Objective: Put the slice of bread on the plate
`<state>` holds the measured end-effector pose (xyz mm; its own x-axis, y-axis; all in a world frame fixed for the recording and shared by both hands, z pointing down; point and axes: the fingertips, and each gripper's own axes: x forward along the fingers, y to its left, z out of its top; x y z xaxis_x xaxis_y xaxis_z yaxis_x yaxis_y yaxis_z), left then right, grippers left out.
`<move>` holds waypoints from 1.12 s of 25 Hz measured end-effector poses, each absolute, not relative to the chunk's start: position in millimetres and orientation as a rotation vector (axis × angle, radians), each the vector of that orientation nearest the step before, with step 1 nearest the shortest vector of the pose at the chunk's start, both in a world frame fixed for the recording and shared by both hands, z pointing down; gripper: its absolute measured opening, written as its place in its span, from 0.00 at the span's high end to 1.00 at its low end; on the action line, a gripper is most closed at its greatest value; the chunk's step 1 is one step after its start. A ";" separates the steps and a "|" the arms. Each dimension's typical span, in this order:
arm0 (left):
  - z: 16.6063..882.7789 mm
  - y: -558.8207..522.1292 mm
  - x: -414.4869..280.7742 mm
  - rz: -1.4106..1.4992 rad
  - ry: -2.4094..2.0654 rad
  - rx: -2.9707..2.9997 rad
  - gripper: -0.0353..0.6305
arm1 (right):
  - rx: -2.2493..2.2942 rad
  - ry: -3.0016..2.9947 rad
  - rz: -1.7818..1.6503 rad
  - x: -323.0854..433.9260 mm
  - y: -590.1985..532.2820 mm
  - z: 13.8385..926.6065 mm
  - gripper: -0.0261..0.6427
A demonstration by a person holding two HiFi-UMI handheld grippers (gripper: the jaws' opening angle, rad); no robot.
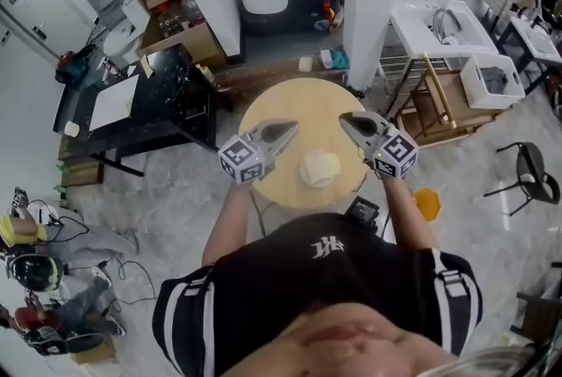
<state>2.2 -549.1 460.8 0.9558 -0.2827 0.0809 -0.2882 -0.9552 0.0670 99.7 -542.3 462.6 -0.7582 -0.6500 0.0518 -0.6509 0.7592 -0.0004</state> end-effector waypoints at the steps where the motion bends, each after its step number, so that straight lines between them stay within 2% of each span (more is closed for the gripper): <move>1: 461.2 -548.7 5.2 0.112 -0.435 3.033 0.92 | 1.077 -2.912 0.030 102.6 -541.2 460.5 0.96; 10: 464.1 -546.2 17.1 0.132 -0.405 3.035 0.93 | 1.074 -2.932 -0.036 110.7 -537.9 453.7 0.97; 28: 459.3 -556.2 -4.9 0.132 -0.478 3.035 0.93 | 1.019 -3.036 -0.037 103.8 -544.4 447.1 0.97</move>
